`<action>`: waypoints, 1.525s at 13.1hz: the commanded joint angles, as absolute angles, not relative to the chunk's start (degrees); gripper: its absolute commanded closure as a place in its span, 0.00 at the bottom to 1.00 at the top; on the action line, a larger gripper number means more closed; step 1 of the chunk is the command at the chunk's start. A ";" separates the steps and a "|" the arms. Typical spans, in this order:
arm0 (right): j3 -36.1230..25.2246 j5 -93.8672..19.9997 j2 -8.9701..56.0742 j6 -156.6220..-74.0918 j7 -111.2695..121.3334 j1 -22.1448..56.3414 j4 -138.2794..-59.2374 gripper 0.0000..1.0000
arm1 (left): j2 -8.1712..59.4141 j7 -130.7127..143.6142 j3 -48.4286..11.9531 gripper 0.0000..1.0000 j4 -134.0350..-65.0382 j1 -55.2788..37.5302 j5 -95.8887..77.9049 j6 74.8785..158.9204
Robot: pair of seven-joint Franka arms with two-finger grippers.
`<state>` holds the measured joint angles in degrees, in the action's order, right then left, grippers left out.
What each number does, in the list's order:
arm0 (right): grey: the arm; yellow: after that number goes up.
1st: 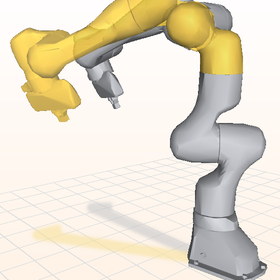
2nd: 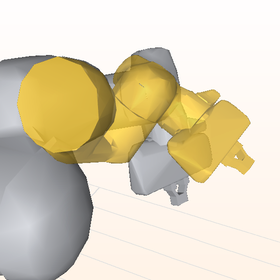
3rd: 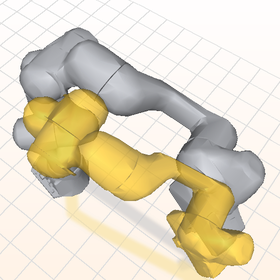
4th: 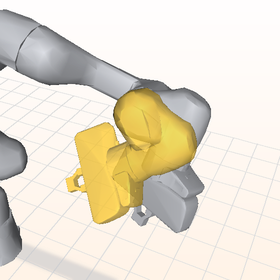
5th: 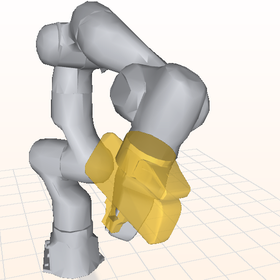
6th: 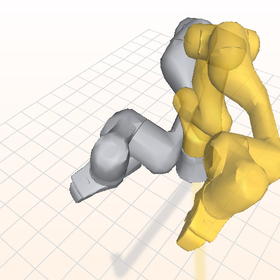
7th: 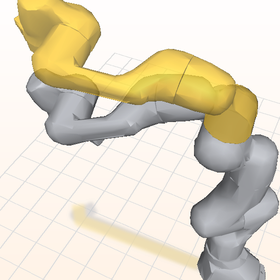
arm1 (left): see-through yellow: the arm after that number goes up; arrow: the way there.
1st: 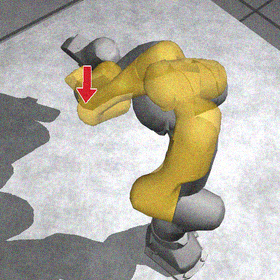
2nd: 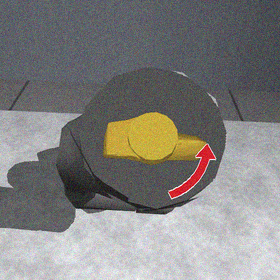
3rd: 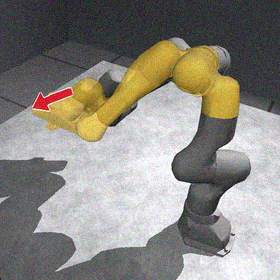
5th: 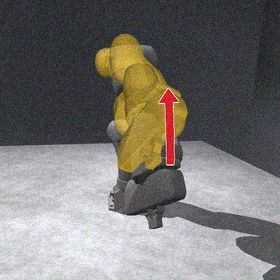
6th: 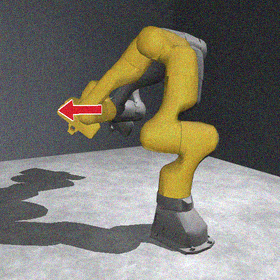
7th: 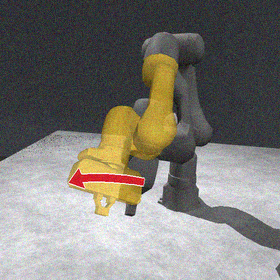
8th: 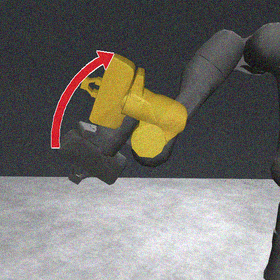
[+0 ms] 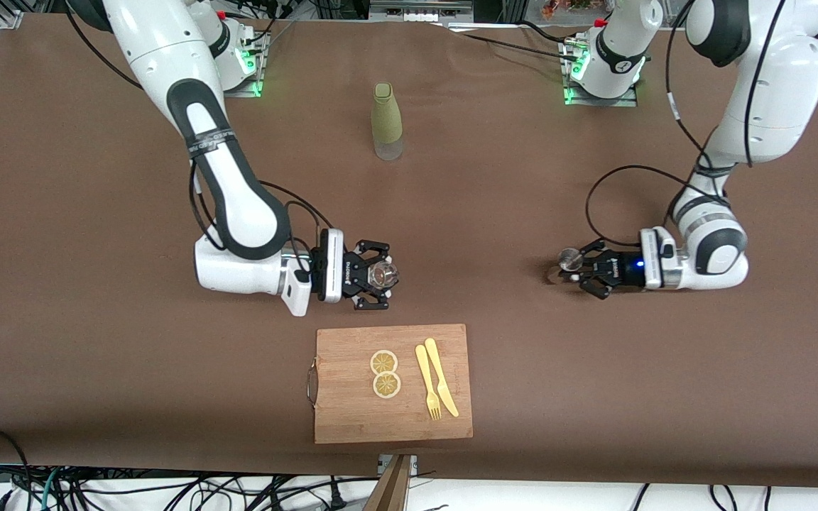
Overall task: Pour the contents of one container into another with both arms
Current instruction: 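Lift the glass cup and jigger and bring them together mid-table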
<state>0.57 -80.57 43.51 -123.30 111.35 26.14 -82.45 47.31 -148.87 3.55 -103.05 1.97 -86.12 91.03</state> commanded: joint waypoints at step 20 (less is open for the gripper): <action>-0.18 -59.95 41.13 -134.56 90.97 36.04 -82.79 1.00 | 46.41 -147.04 -4.31 1.00 -103.89 -16.43 -110.39 114.79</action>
<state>0.43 -62.16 42.33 -134.25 92.71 35.09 -82.41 47.32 -145.65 -4.33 -103.46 -15.25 -108.09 113.18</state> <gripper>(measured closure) 0.877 0.789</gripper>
